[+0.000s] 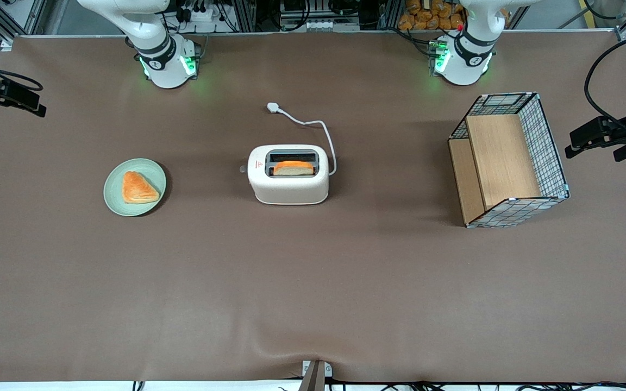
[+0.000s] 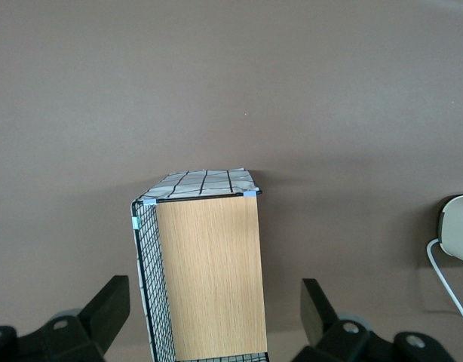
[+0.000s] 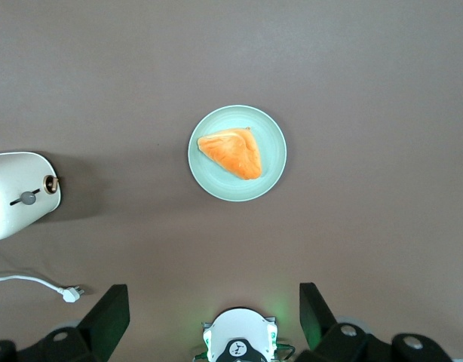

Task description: Press toaster button with right arm

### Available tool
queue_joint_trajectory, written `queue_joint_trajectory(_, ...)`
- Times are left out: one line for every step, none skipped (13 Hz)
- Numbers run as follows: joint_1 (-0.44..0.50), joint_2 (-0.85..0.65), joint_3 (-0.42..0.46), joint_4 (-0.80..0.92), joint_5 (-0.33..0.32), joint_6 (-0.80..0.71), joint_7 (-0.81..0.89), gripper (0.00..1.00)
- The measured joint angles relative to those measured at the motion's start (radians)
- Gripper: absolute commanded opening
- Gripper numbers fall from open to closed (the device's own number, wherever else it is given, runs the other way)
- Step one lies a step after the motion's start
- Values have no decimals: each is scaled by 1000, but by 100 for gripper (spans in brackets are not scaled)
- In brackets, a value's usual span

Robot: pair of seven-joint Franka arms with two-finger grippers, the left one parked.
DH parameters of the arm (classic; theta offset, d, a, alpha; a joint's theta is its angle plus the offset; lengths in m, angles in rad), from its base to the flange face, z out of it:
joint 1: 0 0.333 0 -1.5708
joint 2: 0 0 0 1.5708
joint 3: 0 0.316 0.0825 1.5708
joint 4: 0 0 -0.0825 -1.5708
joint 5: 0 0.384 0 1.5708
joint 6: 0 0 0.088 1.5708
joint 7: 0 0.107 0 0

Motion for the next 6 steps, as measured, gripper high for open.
queue_joint_trajectory(0, 0, -2, 1, 0, 0, 0, 100)
queue_joint_trajectory(-1, 0, -6, 2, 0, 0, 0, 100)
queue_joint_trajectory(-1, 0, -8, 5, 0, 0, 0, 100)
queue_joint_trajectory(-1, 0, -8, 12, 0, -2, -2, 100)
queue_joint_trajectory(-1, 0, -7, 21, 1, -7, -6, 100)
queue_joint_trajectory(-1, 0, -6, 30, 1, -15, -14, 100)
